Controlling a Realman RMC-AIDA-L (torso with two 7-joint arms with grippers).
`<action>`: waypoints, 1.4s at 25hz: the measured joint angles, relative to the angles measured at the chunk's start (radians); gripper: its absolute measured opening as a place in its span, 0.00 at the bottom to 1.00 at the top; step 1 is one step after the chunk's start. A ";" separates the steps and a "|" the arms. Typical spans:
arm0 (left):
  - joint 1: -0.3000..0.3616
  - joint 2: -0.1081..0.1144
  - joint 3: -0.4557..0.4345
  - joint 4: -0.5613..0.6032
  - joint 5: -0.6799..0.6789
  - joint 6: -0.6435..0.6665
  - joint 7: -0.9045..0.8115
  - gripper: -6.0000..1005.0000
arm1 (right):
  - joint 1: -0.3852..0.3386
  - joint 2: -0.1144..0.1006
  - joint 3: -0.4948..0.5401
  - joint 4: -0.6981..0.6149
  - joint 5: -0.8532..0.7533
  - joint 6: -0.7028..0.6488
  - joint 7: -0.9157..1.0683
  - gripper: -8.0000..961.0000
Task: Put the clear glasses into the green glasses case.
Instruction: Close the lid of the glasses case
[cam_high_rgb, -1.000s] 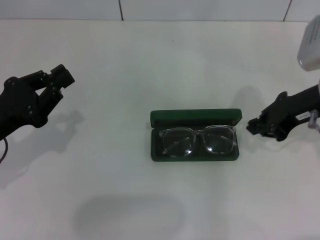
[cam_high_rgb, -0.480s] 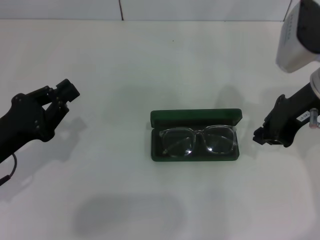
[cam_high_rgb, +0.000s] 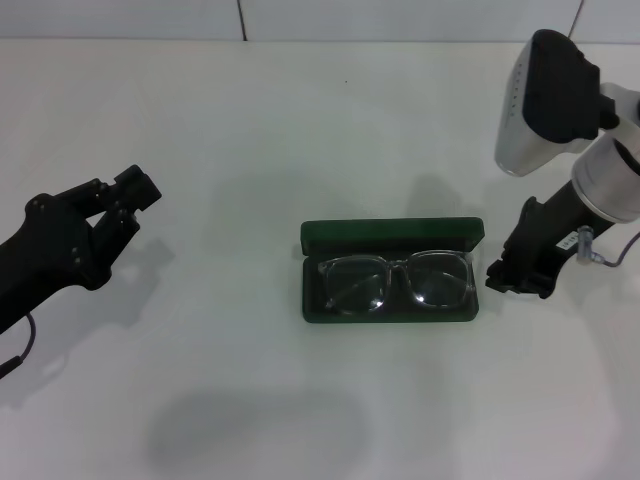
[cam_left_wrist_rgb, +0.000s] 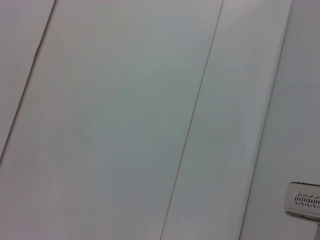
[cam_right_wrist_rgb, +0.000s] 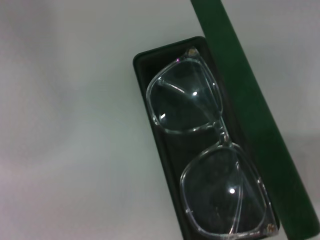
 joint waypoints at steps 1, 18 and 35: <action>0.000 0.000 0.000 0.000 0.000 0.000 0.000 0.20 | 0.002 0.000 -0.004 0.004 0.000 0.006 0.000 0.08; -0.002 0.000 0.000 0.000 0.002 0.000 0.000 0.21 | 0.053 0.002 -0.021 0.094 0.000 0.081 -0.038 0.09; 0.003 0.000 0.000 0.000 0.006 0.000 0.000 0.22 | 0.061 0.006 -0.046 0.103 0.008 0.104 -0.049 0.09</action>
